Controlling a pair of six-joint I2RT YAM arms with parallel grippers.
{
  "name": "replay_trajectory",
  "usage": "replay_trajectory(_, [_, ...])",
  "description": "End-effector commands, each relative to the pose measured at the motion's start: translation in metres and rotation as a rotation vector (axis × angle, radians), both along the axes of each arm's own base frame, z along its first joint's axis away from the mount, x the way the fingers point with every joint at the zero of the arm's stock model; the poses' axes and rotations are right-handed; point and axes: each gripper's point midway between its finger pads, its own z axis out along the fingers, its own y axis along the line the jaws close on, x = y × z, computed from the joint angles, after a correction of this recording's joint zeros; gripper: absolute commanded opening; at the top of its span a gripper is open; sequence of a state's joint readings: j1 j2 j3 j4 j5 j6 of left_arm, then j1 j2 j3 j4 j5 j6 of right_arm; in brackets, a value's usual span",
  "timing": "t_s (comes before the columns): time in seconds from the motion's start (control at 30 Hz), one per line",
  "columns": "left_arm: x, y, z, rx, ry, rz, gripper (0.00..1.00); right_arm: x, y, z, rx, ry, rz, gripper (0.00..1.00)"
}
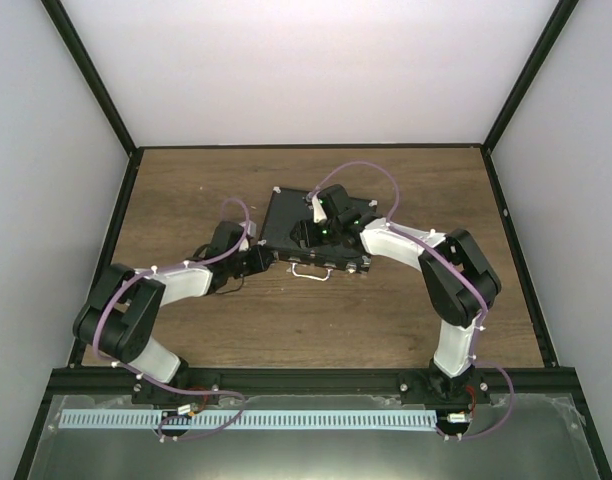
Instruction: Pack up texas hold em set
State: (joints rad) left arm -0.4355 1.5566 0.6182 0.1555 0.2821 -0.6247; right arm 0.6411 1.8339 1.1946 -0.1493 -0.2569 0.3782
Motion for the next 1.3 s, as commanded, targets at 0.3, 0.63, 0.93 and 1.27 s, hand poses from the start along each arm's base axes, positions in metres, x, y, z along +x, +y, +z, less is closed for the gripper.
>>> replay_trajectory(0.3, [-0.042, 0.036, -0.051, 0.183, 0.129, 0.048, 0.33, -0.012, 0.0, -0.021, -0.003, 0.059, 0.008, 0.62])
replay_trajectory(0.63, [-0.041, 0.033, -0.059, 0.184, 0.139, 0.036, 0.15, -0.014, 0.0, -0.025, -0.009, 0.075, 0.005, 0.61])
replay_trajectory(0.93, [-0.036, 0.028, -0.055, 0.154, 0.12, 0.038, 0.18, -0.018, -0.004, -0.033, -0.031, 0.093, -0.001, 0.61])
replay_trajectory(1.27, [-0.035, 0.044, 0.012, 0.094, -0.116, 0.115, 0.46, -0.023, -0.006, -0.007, 0.0, 0.048, -0.001, 0.61])
